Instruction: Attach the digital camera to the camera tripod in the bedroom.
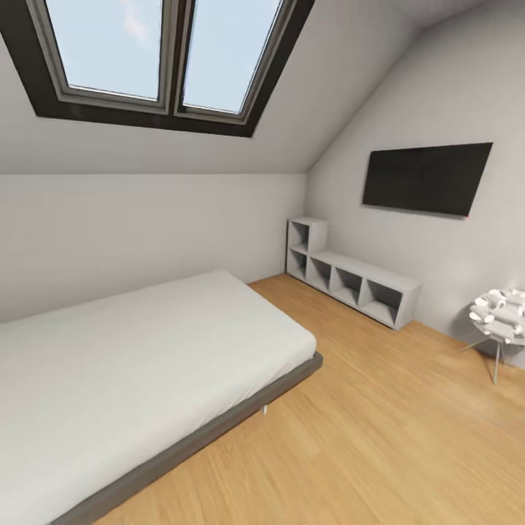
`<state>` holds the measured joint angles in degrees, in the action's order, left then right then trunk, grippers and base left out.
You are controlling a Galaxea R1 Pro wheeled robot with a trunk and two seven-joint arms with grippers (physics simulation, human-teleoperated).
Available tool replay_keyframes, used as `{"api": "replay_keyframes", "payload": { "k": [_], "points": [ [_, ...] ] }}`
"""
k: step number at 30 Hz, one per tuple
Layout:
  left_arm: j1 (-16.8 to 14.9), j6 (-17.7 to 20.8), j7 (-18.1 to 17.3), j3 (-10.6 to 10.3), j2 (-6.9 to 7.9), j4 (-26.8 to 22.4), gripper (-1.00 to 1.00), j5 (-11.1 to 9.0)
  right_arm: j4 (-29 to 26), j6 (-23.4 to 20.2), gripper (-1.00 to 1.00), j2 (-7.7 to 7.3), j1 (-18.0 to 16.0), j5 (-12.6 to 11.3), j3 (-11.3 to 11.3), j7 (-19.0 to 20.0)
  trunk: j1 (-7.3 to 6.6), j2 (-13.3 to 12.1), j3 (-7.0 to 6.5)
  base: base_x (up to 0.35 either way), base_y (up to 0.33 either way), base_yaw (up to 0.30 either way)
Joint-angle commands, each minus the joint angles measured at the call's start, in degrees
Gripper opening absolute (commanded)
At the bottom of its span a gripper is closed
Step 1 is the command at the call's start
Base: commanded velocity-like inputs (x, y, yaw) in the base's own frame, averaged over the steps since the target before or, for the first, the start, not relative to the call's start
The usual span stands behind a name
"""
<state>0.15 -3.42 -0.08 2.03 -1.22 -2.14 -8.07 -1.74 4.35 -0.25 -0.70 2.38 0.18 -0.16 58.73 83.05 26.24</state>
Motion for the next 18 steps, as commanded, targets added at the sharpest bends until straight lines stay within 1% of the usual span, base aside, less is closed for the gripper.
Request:
{"api": "replay_keyframes", "payload": {
  "k": [1,18],
  "points": [
    [0.02,-0.10,-0.01,0.16,-0.01,-0.06,1.00,-0.37,0.07,0.19,1.00,-0.01,-0.05,0.25,-0.01,-0.02,0.00,0.03,0.05,0.000,0.000,-0.243],
    [0.02,-0.10,-0.01,0.16,-0.01,-0.06,1.00,-0.37,0.07,0.22,1.00,-0.17,-0.08,0.25,-0.01,-0.01,0.00,0.03,0.05,0.000,0.000,-0.243]
  ]
}}
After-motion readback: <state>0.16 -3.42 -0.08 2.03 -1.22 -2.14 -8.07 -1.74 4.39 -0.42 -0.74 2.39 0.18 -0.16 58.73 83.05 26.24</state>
